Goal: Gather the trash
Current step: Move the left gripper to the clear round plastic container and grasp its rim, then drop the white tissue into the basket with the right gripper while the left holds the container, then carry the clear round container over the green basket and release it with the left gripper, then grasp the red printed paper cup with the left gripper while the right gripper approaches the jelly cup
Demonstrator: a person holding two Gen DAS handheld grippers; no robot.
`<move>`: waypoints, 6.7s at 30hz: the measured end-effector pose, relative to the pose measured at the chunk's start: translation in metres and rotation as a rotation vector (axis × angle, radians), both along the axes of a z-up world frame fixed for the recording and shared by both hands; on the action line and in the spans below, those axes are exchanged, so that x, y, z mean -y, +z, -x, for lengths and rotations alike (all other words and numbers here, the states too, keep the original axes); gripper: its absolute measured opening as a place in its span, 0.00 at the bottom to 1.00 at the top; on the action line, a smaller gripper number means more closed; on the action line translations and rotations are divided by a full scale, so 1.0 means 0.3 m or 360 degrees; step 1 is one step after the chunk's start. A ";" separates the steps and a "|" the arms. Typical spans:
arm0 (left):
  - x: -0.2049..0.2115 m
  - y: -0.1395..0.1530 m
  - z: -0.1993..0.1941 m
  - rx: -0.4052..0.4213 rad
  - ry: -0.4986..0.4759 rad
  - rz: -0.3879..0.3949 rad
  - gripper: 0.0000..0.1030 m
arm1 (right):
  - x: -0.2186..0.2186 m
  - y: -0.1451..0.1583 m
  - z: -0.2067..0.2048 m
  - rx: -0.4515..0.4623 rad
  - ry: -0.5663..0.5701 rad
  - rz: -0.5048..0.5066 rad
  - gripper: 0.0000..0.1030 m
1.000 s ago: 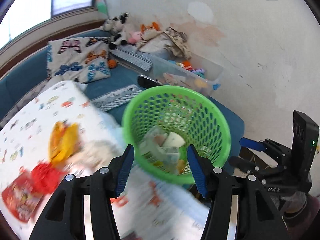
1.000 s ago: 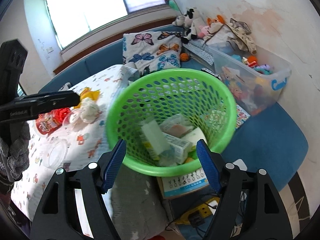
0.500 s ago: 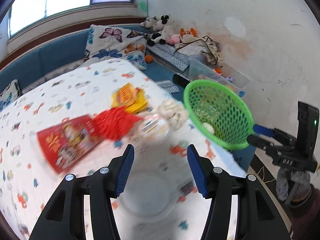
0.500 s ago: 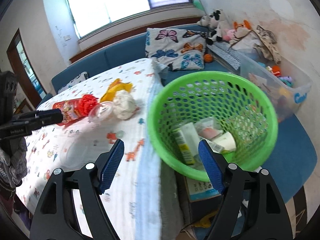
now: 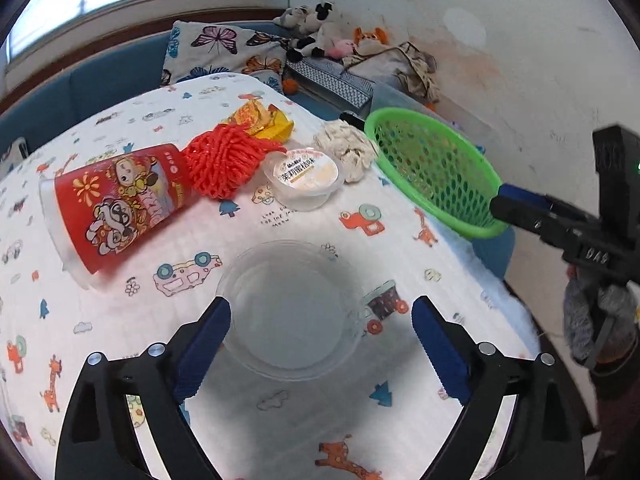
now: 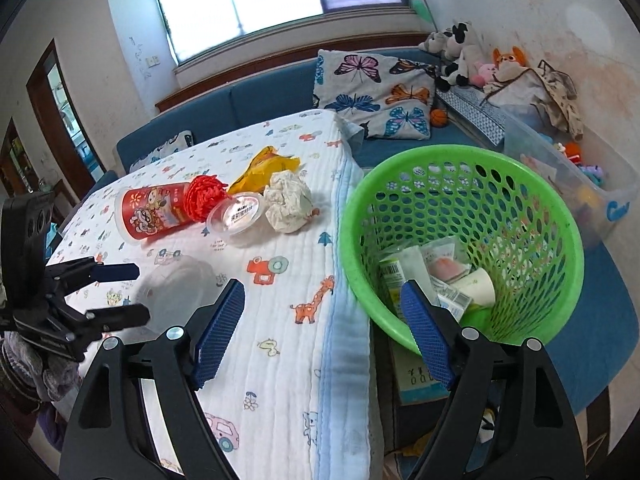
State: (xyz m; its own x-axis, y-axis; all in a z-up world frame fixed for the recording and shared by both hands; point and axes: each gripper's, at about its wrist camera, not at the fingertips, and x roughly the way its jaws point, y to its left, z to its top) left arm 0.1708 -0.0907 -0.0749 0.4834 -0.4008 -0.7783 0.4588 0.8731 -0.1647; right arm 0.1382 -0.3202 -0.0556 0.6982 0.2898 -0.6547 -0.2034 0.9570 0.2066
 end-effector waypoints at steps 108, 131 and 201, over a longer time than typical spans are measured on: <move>0.004 0.134 0.032 0.0245 0.0012 -0.0037 0.87 | 0.099 -0.005 -0.296 -0.0096 -0.0116 -0.0052 0.42; 0.383 0.215 -0.118 0.0269 -0.0232 -0.0030 0.87 | 0.439 -0.026 -0.162 -0.0076 -0.0421 0.0009 0.64; -0.340 0.139 -0.135 0.0320 0.0624 0.0008 0.75 | -0.078 0.071 -0.035 0.0069 0.0033 0.0118 0.79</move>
